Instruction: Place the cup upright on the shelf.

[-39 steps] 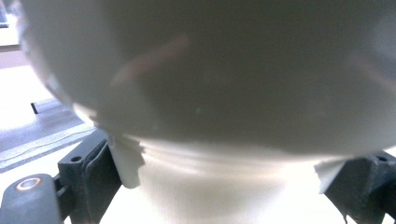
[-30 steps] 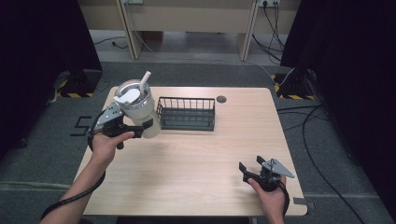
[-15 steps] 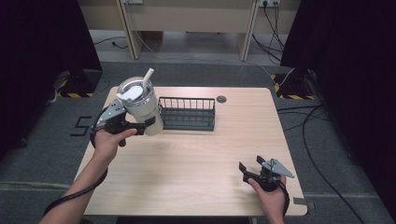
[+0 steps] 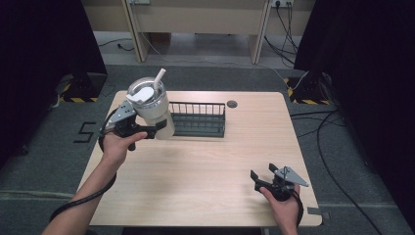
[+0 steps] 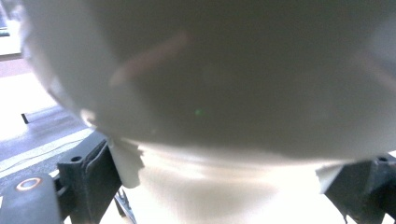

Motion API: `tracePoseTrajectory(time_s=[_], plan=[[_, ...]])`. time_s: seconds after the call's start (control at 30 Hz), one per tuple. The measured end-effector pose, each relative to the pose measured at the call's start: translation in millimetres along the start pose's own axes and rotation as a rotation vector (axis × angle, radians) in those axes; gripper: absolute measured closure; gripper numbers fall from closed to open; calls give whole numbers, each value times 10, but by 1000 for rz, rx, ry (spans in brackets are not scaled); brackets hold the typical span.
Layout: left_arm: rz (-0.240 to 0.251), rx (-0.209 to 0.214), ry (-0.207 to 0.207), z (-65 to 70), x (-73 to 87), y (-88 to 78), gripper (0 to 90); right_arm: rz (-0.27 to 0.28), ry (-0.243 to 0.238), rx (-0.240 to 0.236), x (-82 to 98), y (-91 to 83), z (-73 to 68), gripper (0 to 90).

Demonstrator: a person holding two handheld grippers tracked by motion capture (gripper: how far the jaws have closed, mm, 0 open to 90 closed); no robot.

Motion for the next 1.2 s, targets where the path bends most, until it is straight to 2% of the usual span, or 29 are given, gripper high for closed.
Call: tracePoseTrajectory(time_s=[1.2], plan=[[-8, 46, 15, 54, -186, 295, 99, 2, 3, -2, 1, -1, 2, 188]])
Point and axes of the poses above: each handheld gripper's, and its own axes: y roughly forward along the jaws, x roughly out of its underside, z roughly to its right, the point moved 2 cm from there along y, roughly forward along the jaws, and after that the axes turned 6 degrees about x, right-handed, at the moved point
